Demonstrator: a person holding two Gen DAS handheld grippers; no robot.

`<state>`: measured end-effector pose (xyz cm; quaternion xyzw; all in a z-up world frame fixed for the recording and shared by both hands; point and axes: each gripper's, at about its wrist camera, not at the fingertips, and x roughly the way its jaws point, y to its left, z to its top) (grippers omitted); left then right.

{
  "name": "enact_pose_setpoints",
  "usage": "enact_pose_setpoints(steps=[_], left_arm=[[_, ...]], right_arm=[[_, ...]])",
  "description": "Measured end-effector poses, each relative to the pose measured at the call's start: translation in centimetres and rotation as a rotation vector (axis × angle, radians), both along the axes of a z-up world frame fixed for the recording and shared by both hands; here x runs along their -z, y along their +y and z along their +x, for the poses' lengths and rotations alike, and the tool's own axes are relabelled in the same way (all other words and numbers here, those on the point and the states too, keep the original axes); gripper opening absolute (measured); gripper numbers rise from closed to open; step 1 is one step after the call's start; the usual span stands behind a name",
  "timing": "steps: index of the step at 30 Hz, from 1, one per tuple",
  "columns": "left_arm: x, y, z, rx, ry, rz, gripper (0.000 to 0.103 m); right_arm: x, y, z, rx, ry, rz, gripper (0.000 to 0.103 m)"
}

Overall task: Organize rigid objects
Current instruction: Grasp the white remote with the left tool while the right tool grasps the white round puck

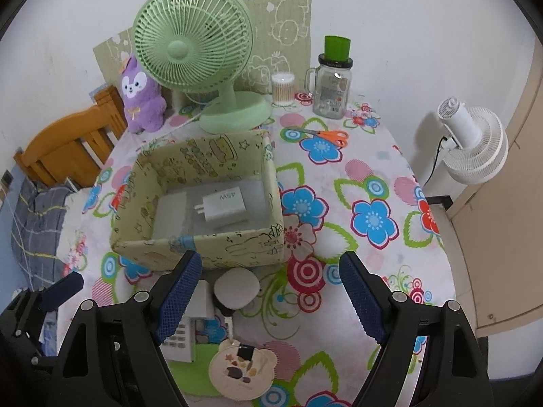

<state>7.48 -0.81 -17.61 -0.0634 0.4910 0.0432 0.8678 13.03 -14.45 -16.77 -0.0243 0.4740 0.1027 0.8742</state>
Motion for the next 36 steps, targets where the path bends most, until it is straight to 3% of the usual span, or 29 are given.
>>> enact_pose_setpoints(steps=[31, 36], left_arm=[[7.7, 0.4, 0.8, -0.028, 0.125, 0.0, 0.095], [8.2, 0.4, 0.6, -0.021, 0.131, 0.03, 0.094]], right_arm=[[8.3, 1.3, 0.4, -0.046, 0.094, -0.005, 0.085], [9.1, 1.3, 0.3, -0.041, 0.113, -0.006, 0.085]])
